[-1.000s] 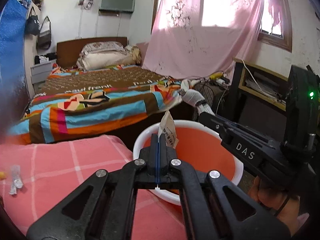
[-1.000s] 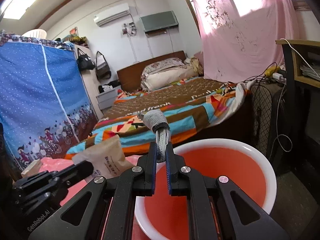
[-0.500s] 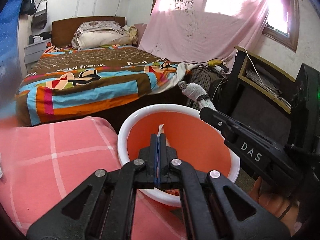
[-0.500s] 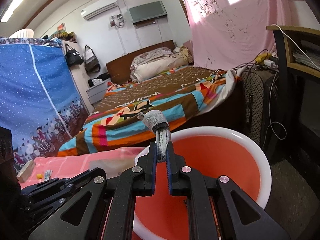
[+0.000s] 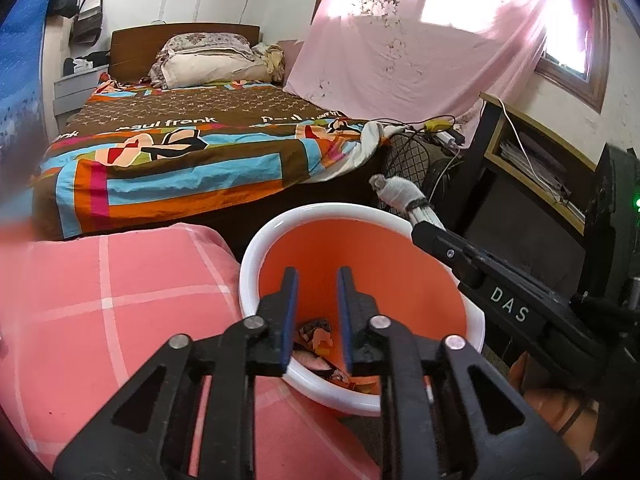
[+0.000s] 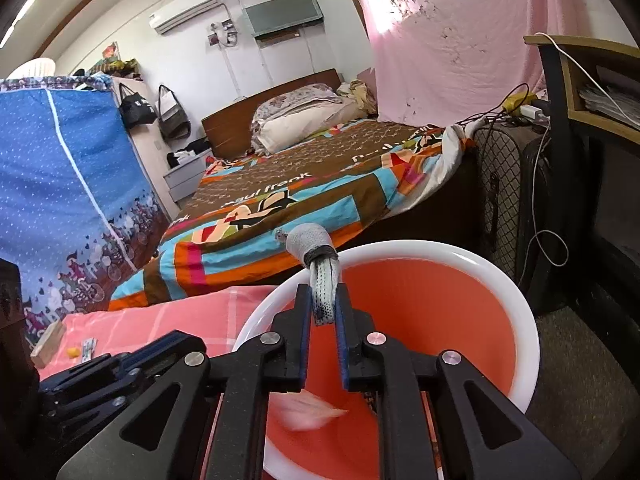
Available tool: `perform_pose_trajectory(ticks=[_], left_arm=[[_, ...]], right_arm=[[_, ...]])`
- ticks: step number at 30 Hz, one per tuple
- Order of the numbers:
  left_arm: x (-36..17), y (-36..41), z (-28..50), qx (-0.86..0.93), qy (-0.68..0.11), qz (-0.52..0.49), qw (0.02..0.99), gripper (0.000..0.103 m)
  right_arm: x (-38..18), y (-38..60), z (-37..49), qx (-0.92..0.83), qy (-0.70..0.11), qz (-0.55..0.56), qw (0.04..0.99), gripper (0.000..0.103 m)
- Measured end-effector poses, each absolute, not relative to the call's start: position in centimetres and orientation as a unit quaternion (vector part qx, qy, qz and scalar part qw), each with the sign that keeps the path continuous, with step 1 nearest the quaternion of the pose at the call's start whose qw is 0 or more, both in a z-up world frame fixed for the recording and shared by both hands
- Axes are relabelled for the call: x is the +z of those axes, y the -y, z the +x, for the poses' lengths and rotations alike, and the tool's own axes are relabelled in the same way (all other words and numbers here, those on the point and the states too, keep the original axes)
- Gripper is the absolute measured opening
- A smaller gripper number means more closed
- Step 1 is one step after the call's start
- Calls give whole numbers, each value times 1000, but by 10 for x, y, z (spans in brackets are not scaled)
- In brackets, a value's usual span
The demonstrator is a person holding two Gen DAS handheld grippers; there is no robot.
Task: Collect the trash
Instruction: 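Carry both items over the orange bucket and open both tools to drop them, then move both tools back over the bed toward the remaining trash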
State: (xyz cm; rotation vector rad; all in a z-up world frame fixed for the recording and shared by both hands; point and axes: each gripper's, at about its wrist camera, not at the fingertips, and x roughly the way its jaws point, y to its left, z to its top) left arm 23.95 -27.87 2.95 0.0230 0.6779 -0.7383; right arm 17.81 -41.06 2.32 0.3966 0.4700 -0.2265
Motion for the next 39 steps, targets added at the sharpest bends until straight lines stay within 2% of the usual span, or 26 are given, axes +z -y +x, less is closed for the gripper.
perform_pose_trajectory(ticks=[3,4,5,8,13,15,17,20,21,24,39], left_arm=[[31,275,240,-349,-321,6,880,41],[32,273,241,-347,-321,4,881,43],[32,272,241,-344,-320,3,883,44],[33,265,242,-336,-317,-3,887,50],[40,247,243,-316,-305,-18,898,58],[43,237,244,-303,-298,-27,905,65],[47,224,245,-284,-286,-40,914,69],[54,202,246,-243,-260,-64,932,85],[56,194,245,-225,-245,-72,940,94],[61,171,242,-183,-209,-83,957,94],[74,82,207,-90,-118,-56,987,94]], right_arm=[[23,412,178,-114,-232,195,946,13],[23,412,178,-115,-232,196,946,18],[23,412,178,-115,-231,197,946,29],[25,412,175,-114,-221,199,948,46],[29,408,175,-119,-211,196,950,50],[30,406,175,-120,-205,195,952,60],[32,404,174,-120,-195,194,954,76],[36,399,171,-114,-174,188,960,82],[39,395,170,-112,-164,182,963,84],[46,385,166,-105,-137,163,971,102],[70,292,152,-23,0,58,998,103]])
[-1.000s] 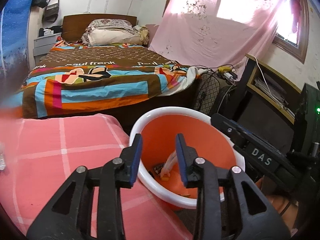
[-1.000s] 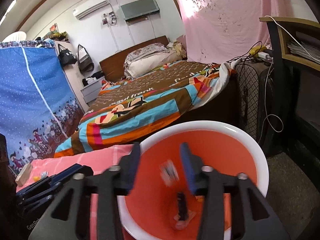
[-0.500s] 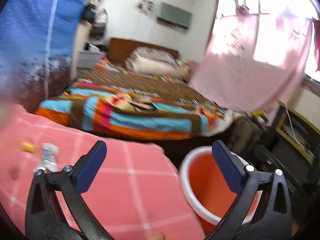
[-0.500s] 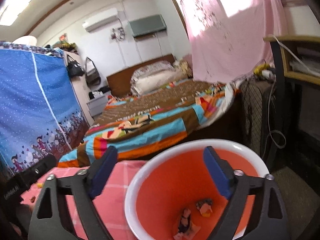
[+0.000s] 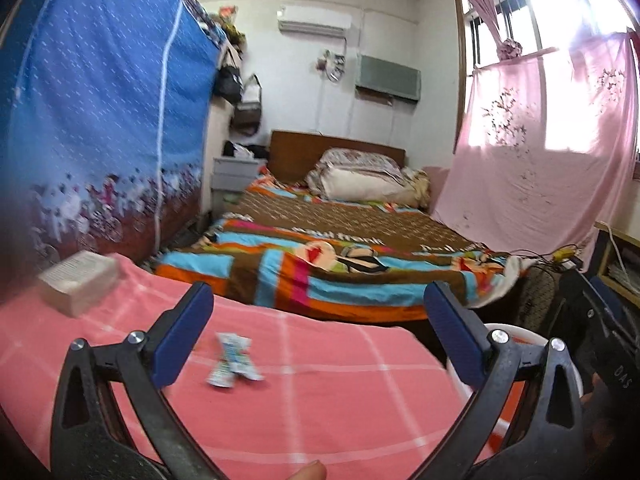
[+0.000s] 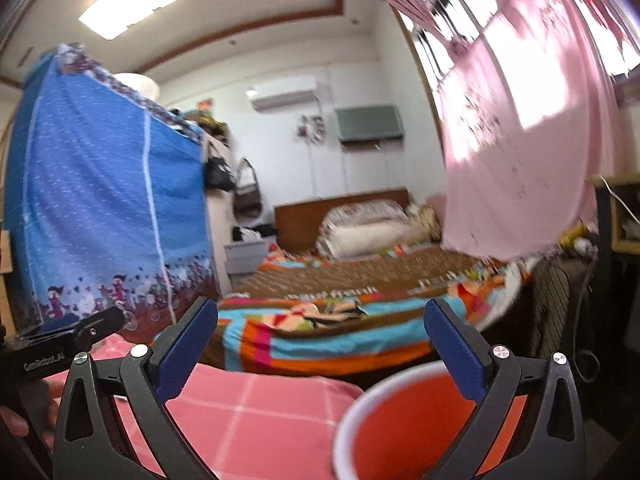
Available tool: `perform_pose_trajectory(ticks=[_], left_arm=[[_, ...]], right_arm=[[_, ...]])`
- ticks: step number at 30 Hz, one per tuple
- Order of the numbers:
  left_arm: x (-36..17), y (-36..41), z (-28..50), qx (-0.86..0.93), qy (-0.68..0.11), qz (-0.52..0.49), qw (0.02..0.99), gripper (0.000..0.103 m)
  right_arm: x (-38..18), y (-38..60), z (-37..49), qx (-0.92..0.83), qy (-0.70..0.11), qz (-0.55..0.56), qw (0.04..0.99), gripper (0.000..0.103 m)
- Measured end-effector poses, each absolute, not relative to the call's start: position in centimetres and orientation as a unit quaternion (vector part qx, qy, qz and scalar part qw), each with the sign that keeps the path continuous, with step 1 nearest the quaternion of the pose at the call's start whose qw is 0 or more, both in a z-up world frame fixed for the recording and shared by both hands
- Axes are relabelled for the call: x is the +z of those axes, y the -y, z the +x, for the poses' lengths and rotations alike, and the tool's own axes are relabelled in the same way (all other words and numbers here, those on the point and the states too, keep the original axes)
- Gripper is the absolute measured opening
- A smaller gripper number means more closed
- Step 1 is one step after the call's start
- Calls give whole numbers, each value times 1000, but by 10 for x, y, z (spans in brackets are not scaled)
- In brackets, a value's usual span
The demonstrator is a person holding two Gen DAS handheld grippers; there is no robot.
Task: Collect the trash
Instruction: 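Move both tools back over the bed toward the remaining trash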
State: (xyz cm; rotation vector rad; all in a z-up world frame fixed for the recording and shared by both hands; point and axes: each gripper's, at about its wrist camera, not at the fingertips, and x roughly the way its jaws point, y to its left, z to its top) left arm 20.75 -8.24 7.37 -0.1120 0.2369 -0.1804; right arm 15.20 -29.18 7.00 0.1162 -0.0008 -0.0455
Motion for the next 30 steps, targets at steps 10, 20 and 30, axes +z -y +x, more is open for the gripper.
perform_pose_trajectory(ticks=[10,20,30], left_arm=[[79,18,181,-38,-75,-45,995,94],[79,-36,178,-1,-77,-22,997,94],[59,-61,179,7,-86,-37,996,94]], right_arm=[[71,242,152,24,35,35,998,103],[67,203,163,64,35,14,997,103],[58,170,189,111,0,-4,994,103]])
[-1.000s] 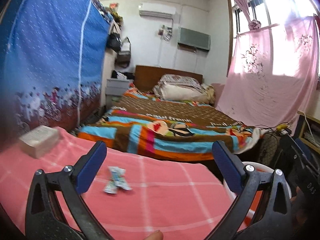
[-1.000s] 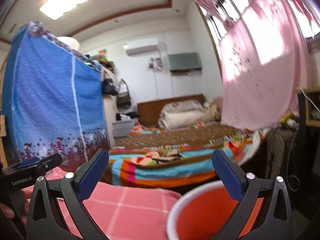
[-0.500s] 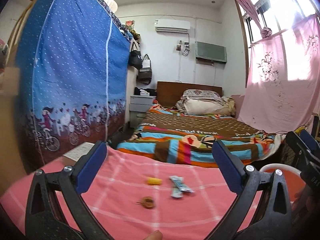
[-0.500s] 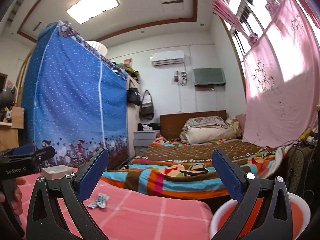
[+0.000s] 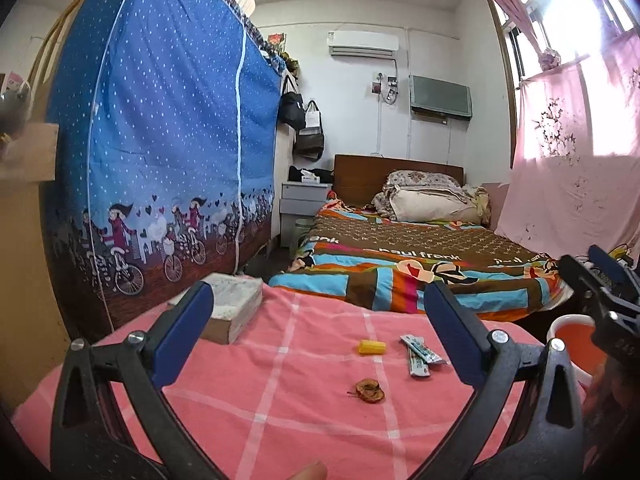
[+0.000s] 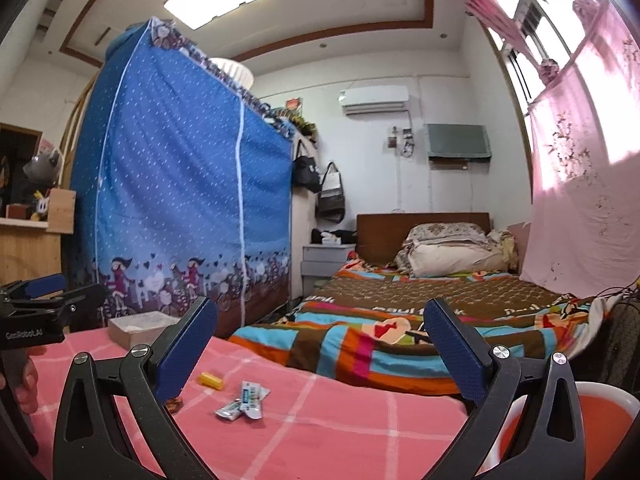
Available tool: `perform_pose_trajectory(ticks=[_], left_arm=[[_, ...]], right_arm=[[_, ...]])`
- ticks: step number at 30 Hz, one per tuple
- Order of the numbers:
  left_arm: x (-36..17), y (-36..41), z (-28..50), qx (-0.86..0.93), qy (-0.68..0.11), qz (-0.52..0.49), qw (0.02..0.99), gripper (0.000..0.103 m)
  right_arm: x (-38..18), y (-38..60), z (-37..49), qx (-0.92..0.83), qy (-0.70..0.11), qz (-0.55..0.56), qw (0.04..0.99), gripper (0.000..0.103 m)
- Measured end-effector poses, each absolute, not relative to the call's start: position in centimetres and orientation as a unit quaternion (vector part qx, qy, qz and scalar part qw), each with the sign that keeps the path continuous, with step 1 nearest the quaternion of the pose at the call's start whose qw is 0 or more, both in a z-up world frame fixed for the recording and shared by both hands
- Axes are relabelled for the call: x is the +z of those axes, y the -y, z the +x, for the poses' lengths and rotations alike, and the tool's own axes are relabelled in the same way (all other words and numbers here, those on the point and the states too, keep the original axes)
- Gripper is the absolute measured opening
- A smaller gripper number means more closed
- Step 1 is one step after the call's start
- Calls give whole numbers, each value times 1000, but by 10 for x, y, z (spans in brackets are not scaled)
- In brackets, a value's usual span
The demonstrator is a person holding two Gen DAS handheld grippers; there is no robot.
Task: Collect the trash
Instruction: 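Move both tools back over the bed toward the remaining trash, then grasp the brown dried slice with the left tool while the right tool grasps the DIKANG sachet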
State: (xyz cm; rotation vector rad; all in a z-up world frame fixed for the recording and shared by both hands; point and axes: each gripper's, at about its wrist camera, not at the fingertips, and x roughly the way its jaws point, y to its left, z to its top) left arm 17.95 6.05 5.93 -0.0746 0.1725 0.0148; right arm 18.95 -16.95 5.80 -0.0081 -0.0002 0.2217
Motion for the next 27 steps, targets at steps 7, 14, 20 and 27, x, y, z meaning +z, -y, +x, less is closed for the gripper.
perform_pose_trajectory(ticks=[7,14,20,27], left_arm=[[50,-57,195,-13,-132,-41,990,93],[33,-47,224,-54,-225,-35,972,61],[22,-40,239,-98,-280,-42,954,44],[8,-32,257,-119,-341,-43,932,32]], right_arm=[[41,145,224,148,-97,-36,984,81],[26,137,256,186,-197,-33,962,47],[14,129,278,206,-272,-36,939,37],[-2,111,301,230,-340,-48,911,32]])
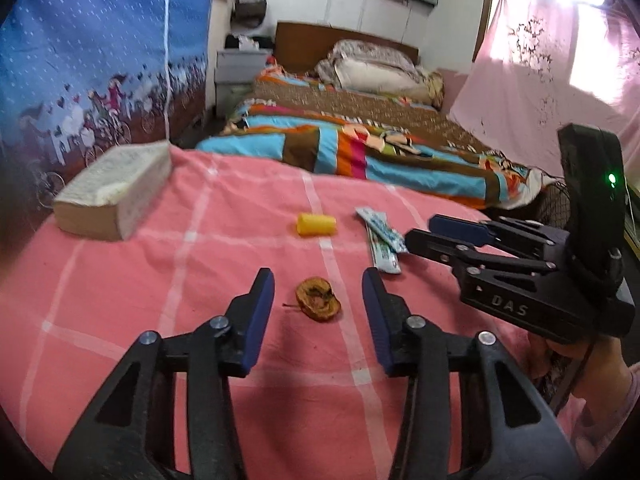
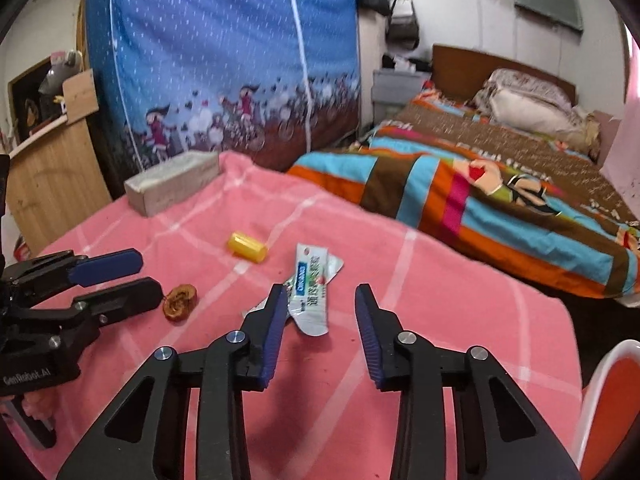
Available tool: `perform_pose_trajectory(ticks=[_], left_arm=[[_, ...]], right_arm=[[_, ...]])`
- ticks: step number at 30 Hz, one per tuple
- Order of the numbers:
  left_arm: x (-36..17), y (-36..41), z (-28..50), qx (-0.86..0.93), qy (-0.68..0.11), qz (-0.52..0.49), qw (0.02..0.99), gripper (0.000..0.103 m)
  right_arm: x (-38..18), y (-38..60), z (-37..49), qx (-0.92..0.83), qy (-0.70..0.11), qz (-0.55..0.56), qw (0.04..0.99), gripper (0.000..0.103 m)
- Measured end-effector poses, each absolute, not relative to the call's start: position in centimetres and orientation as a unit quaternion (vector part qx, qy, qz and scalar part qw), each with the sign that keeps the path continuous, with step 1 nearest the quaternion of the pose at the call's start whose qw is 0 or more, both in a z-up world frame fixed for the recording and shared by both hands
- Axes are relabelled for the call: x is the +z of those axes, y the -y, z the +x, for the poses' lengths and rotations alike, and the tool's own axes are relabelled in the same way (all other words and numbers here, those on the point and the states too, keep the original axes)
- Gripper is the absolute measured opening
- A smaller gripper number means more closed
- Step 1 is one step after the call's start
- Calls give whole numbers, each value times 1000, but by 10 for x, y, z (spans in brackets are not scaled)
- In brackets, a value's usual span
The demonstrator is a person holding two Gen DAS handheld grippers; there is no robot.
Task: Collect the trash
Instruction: 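Grasp the brown dried slice with the left tool while the right tool grasps the DIKANG sachet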
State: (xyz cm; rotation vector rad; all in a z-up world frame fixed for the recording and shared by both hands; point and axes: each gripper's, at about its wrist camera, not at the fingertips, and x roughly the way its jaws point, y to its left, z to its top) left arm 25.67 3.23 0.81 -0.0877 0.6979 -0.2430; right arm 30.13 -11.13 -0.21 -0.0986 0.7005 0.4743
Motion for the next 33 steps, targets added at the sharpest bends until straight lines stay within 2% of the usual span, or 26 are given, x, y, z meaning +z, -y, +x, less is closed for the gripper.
perform_pose_trajectory(ticks=[6,13,19,29,30,31,33], left_arm=[[-5,-31,270,-125,-386,-55,912,24],[-8,-21,271,-129,-402,-29,906,23],[-8,-12,270,-125,-404,5,906,22],[-6,-18,270,-132,-396,-4,909,19],[-4,-19,269,-135,-393,-5,910,17],[-4,-17,268,-138,-389,-5,911,8],[0,-18,264,-139,-376,-3,916,8]], right_arm=[[-12,108,316,232,-377,-41,896,31],[-13,107,317,239,-382,-38,892,20],[-14,110,317,242,-382,-26,892,20],[-1,115,291,230,-323,-24,918,19],[1,117,288,229,-316,-19,920,19],[3,119,284,226,-308,-14,924,19],[5,123,277,222,-294,-6,930,19]])
